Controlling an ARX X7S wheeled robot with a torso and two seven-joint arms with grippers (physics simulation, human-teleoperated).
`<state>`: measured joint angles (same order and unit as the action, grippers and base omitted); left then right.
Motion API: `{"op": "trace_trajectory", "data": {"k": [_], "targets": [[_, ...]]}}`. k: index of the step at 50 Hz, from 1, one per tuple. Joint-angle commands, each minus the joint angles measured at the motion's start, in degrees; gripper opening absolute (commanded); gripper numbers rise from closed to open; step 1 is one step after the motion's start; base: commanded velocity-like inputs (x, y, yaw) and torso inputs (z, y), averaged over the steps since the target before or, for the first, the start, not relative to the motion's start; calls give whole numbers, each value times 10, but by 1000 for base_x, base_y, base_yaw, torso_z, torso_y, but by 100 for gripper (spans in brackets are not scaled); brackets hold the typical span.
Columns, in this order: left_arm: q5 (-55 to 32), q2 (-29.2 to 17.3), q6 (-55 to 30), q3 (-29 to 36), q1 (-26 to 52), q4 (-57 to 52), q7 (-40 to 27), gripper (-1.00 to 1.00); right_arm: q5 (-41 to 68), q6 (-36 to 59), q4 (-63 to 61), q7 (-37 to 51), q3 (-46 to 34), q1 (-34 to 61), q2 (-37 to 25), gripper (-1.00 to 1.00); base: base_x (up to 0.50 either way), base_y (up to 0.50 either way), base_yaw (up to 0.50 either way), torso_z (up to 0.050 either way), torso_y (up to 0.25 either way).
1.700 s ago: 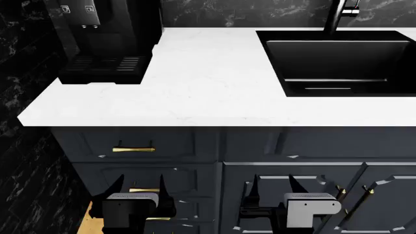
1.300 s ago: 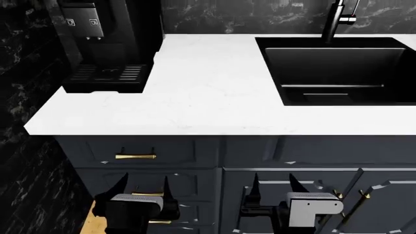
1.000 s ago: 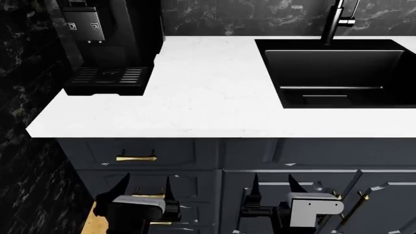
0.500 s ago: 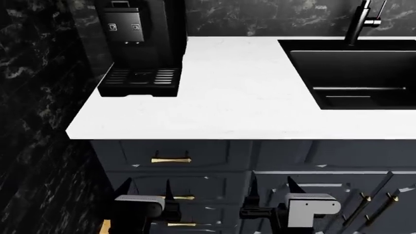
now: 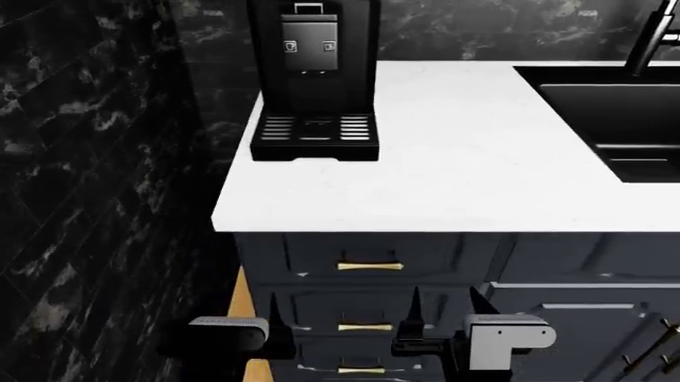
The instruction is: Pick the mug from the cabinet, place it under the coffee machine dispenser, and press the start button.
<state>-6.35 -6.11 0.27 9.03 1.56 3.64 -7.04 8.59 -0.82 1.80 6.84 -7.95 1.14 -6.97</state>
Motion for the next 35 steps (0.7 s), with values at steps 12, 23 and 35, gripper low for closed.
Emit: {"op": "trace_trajectory", "data": {"k": [12, 23, 35], "targets": [[-10, -10, 35, 16, 0, 15, -4, 100, 6, 0, 1, 12, -13, 0, -9, 100, 31, 500, 0, 0, 0], [-56, -28, 52, 30, -10, -17, 46, 100, -9, 5, -41, 49, -7, -10, -14, 100, 17, 242, 0, 0, 0], [-262, -82, -401, -80, 518, -80, -69, 100, 433, 756, -485, 311, 137, 595, -218, 100, 0, 0, 0, 0, 0]]}}
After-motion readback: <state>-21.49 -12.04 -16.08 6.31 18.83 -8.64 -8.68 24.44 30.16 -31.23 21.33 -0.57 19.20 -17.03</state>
